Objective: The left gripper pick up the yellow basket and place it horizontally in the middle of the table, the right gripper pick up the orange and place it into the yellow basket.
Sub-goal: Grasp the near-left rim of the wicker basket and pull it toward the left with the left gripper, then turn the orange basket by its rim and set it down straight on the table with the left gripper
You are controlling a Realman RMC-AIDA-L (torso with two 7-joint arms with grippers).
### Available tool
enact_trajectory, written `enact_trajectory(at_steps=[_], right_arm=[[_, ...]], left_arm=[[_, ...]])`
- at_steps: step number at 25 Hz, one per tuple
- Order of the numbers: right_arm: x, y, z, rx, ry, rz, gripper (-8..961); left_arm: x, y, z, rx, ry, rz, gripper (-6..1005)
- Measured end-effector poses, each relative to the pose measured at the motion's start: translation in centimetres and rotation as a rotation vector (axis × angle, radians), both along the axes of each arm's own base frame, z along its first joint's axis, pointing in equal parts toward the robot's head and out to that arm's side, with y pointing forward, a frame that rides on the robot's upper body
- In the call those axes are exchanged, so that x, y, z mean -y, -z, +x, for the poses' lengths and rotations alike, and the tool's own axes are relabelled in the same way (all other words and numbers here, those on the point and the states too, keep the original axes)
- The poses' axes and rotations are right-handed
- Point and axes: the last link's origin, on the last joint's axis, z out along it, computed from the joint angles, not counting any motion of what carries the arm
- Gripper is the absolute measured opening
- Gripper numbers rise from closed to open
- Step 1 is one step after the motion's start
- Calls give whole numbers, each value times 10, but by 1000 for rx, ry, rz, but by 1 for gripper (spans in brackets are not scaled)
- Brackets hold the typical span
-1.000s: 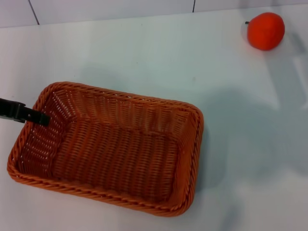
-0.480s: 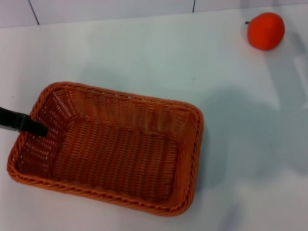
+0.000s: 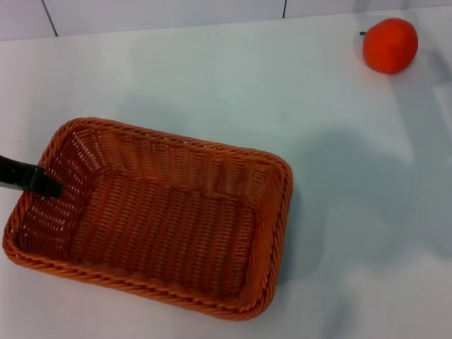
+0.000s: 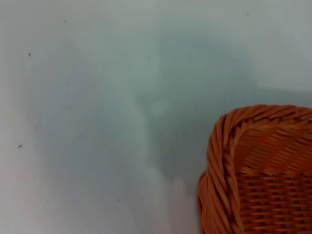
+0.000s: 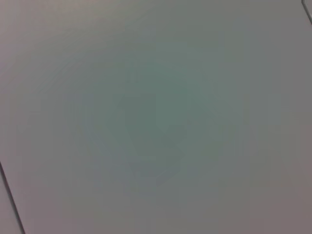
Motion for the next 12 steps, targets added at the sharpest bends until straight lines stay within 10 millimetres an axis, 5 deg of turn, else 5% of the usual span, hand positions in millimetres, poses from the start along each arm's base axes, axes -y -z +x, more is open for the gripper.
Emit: enact_trajectory(at_steps=[12], right_arm=[[0,0,0,0,0,0,941]], left_arm=[[-3,-27,0,233,-42,164,163]])
